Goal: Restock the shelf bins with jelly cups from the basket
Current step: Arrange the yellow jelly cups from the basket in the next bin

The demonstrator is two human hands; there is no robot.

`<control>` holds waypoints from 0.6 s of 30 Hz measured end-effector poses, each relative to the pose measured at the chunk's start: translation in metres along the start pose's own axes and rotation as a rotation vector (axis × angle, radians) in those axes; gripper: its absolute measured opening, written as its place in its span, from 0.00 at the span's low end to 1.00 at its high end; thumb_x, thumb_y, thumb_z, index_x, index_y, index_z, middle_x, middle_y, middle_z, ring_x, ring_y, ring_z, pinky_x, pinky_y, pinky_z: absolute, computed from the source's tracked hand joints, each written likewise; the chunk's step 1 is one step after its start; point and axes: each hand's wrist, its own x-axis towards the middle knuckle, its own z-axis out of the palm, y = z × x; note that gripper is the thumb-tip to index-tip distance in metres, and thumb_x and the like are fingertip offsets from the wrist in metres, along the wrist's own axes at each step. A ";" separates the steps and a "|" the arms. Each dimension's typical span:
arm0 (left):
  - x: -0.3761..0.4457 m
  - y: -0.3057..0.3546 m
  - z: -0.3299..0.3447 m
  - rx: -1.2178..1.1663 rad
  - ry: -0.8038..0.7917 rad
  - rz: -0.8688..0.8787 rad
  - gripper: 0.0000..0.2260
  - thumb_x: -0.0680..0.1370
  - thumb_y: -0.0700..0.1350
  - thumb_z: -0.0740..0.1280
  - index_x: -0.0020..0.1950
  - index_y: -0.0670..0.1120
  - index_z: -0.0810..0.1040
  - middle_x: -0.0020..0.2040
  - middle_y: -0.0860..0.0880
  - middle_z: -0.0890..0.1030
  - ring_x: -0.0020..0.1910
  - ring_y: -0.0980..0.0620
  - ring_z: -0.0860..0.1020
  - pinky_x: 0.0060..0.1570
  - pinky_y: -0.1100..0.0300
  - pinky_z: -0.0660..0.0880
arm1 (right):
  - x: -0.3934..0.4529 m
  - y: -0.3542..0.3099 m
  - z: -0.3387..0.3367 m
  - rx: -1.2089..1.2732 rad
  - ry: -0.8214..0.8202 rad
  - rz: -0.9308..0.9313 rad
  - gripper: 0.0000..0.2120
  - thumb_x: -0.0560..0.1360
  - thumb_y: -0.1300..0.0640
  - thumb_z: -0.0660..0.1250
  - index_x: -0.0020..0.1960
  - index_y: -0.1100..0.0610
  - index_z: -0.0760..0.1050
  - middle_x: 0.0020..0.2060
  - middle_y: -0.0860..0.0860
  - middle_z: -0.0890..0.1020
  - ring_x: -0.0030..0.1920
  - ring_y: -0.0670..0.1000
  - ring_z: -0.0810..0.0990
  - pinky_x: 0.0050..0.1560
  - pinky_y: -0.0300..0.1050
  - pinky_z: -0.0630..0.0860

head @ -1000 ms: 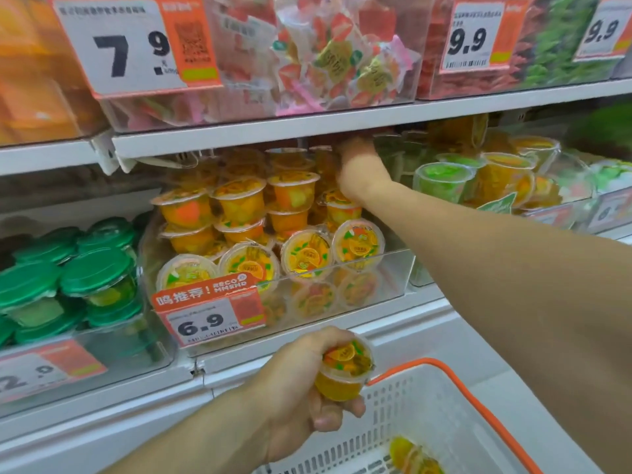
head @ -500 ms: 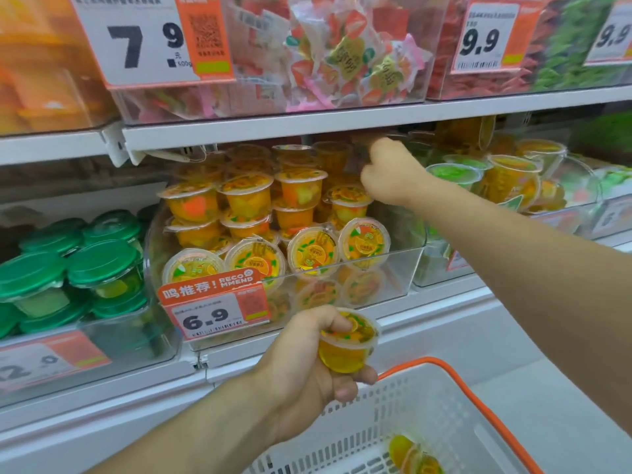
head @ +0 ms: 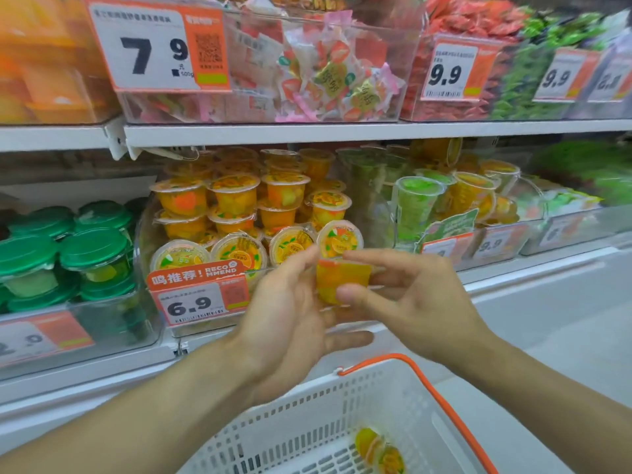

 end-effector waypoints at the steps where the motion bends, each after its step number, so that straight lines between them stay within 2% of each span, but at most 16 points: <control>1: 0.000 0.002 -0.003 0.032 0.027 -0.006 0.27 0.81 0.60 0.52 0.69 0.44 0.77 0.65 0.39 0.79 0.66 0.36 0.76 0.66 0.38 0.69 | 0.009 -0.004 -0.002 0.004 0.030 -0.031 0.18 0.68 0.56 0.78 0.58 0.53 0.83 0.49 0.45 0.87 0.48 0.44 0.86 0.52 0.45 0.83; 4: -0.004 -0.003 -0.008 0.059 0.153 -0.033 0.21 0.79 0.57 0.59 0.63 0.45 0.79 0.59 0.36 0.80 0.53 0.36 0.83 0.52 0.42 0.77 | 0.054 -0.003 -0.009 -0.113 0.203 -0.099 0.17 0.69 0.58 0.80 0.55 0.48 0.83 0.52 0.45 0.85 0.49 0.44 0.85 0.51 0.44 0.83; 7: -0.008 -0.011 -0.010 0.065 0.186 -0.088 0.19 0.81 0.52 0.60 0.63 0.39 0.75 0.50 0.36 0.81 0.43 0.37 0.83 0.41 0.49 0.74 | 0.109 0.007 -0.009 -0.272 0.384 -0.060 0.19 0.65 0.53 0.82 0.55 0.52 0.84 0.51 0.47 0.85 0.49 0.44 0.84 0.52 0.46 0.82; 9: -0.009 -0.011 -0.011 0.083 0.180 -0.097 0.18 0.81 0.50 0.60 0.63 0.38 0.74 0.47 0.37 0.82 0.42 0.38 0.81 0.39 0.50 0.73 | 0.140 0.012 -0.003 -0.384 0.400 0.037 0.20 0.63 0.50 0.82 0.53 0.54 0.85 0.47 0.48 0.85 0.45 0.44 0.83 0.52 0.43 0.80; 13: -0.009 -0.009 -0.015 0.097 0.146 -0.077 0.16 0.80 0.49 0.60 0.59 0.37 0.76 0.45 0.39 0.82 0.40 0.39 0.80 0.39 0.52 0.72 | 0.177 0.024 0.009 -0.424 0.395 0.222 0.19 0.59 0.50 0.84 0.44 0.58 0.84 0.39 0.50 0.85 0.41 0.45 0.83 0.40 0.40 0.78; 15: -0.010 -0.009 -0.019 0.110 0.148 -0.073 0.15 0.80 0.48 0.61 0.57 0.38 0.77 0.44 0.39 0.82 0.39 0.39 0.79 0.39 0.52 0.72 | 0.188 0.032 0.014 -0.425 0.396 0.266 0.17 0.59 0.52 0.84 0.43 0.58 0.83 0.39 0.51 0.84 0.39 0.45 0.81 0.38 0.38 0.76; 18: -0.011 -0.009 -0.021 0.134 0.148 -0.067 0.13 0.79 0.46 0.62 0.55 0.38 0.78 0.43 0.40 0.82 0.38 0.40 0.79 0.38 0.53 0.72 | 0.197 0.042 0.021 -0.400 0.428 0.258 0.20 0.61 0.54 0.83 0.49 0.59 0.84 0.46 0.53 0.86 0.44 0.46 0.82 0.42 0.36 0.76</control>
